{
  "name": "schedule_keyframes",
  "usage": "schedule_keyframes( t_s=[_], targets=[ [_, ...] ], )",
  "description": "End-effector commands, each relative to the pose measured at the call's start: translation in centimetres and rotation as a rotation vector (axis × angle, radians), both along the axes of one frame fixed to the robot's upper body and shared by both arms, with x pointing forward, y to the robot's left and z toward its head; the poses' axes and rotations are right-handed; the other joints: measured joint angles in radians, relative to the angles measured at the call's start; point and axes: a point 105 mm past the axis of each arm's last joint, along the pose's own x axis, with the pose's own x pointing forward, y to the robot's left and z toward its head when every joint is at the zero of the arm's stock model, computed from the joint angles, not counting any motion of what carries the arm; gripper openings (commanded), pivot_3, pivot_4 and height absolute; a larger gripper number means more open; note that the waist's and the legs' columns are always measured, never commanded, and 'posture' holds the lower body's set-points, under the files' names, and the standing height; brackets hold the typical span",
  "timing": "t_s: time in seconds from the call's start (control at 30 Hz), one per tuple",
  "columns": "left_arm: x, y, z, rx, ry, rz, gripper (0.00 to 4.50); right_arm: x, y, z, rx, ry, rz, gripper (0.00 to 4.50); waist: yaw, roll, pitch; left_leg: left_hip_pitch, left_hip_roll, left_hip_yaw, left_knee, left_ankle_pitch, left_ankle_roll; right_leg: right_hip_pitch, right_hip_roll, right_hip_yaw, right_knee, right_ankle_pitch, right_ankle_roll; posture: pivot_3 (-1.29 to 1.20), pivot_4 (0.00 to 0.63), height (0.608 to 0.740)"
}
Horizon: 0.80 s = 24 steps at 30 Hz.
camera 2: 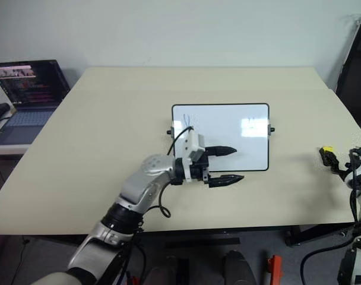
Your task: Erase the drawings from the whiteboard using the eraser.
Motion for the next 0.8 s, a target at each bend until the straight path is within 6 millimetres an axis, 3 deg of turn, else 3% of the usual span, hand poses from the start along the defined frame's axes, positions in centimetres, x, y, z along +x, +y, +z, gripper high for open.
schedule_keyframes(
  t_s=[0.03,0.8],
  targets=[
    [-0.2,0.5,1.3,-0.023,-0.055,0.018,4.50,0.5,-0.3,1.6,-0.042,-0.043,0.013,4.48,-0.001,0.000,0.000,0.000,0.000,0.000,0.000,0.000,0.000,0.000,0.000,0.000,0.000,0.000,0.000,0.00,0.150,0.740],
    [-1.1,1.3,1.2,-0.016,-0.018,0.052,4.50,1.5,-0.1,-0.4,-0.025,-0.010,-0.033,4.48,-0.001,0.000,0.000,0.000,0.000,0.000,0.000,0.000,0.000,0.001,0.000,0.000,0.000,0.000,0.000,0.00,0.150,0.740]
  ],
)
